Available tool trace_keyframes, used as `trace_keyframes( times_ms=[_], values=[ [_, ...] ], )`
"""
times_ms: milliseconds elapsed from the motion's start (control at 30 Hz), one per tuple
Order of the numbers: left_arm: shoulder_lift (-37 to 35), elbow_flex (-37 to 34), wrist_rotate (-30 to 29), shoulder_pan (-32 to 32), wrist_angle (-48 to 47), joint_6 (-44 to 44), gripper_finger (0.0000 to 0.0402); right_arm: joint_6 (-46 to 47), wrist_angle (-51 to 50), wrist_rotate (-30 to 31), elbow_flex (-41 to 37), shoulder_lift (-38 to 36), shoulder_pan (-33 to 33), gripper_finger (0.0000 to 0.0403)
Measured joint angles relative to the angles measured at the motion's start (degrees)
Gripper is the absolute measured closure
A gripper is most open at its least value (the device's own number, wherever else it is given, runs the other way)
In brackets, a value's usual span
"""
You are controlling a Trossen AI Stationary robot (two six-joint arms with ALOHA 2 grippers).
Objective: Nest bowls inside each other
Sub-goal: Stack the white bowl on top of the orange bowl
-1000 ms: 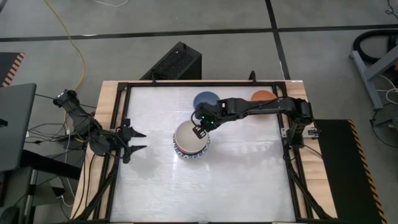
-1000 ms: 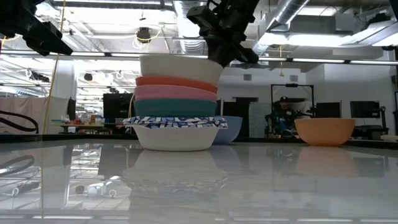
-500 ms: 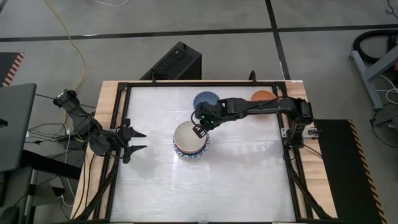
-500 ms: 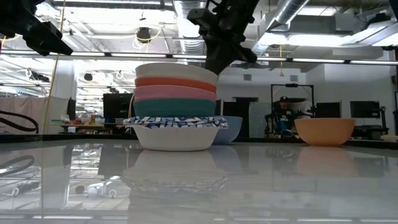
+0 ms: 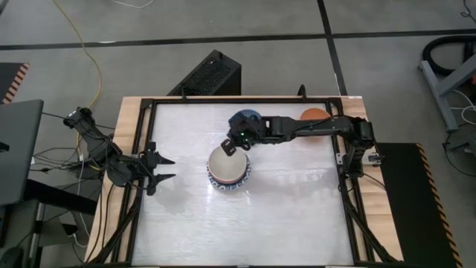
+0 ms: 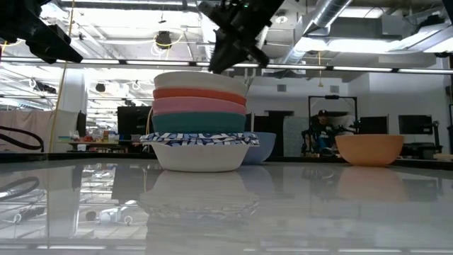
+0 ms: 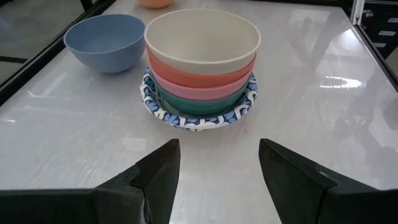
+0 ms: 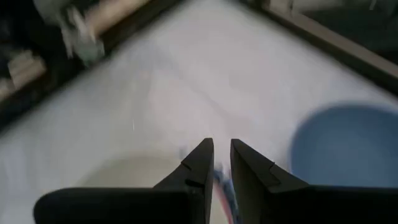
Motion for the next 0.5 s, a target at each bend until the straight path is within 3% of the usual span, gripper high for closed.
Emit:
trace_keyframes(
  times_ms=[233, 500],
  values=[
    [0.0, 0.0, 0.2, 0.0, 0.0, 0.0, 0.0194, -1.5, 17.7, 4.9, -7.6, 0.0, 1.9, 0.0328],
    [0.0, 0.0, 0.1, 0.0, 0.0, 0.0, 0.0194, -1.4, 29.9, 5.1, -14.9, 0.0, 2.1, 0.0328]
  ],
)
